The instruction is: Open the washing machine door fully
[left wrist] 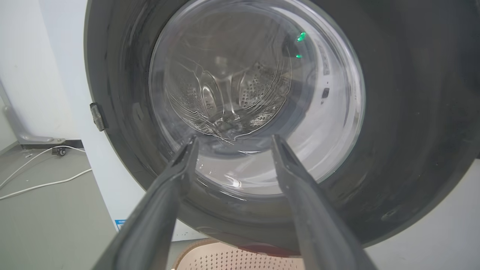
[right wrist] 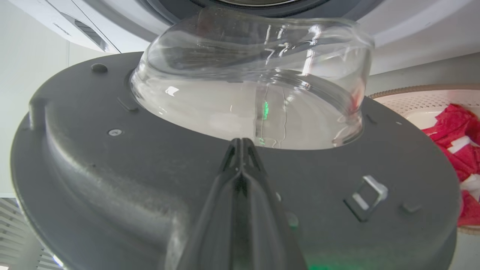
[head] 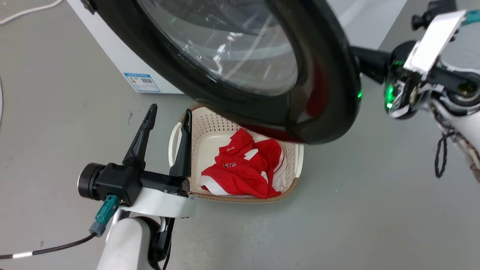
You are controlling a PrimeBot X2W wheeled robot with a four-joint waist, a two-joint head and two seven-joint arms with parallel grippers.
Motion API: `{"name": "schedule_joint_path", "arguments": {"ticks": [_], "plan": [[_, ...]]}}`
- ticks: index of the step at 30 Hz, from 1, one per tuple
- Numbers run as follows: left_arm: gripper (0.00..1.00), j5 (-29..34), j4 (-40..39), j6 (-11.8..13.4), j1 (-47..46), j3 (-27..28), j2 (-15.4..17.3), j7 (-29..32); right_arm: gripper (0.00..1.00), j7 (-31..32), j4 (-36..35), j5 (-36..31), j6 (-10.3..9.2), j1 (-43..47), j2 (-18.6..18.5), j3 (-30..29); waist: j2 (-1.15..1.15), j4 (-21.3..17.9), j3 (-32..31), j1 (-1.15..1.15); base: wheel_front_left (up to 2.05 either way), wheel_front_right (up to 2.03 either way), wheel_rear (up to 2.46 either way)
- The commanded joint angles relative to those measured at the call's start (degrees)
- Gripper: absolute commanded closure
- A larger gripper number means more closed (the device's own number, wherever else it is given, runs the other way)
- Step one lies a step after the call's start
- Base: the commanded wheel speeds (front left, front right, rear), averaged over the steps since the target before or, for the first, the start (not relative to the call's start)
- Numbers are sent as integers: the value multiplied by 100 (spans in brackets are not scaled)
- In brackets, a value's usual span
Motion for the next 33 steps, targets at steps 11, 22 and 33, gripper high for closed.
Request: {"name": "schedule_joint_path", "arguments": {"ticks": [11,22,33], "plan": [[0,-55,199,44,283,-87,-3,-15,100,-60,-833,98,16,805,182,347,0,-39,-509,0,0,0,0],[0,-112,229,105,377,-140,-4,-15,100,-346,-1275,71,15,1179,303,514,0,-3,-729,0,0,0,0],[0,-120,260,156,439,-70,-4,-15,100,-1898,-1166,-267,15,1614,336,-169,0,-121,-804,0,0,0,0]]}}
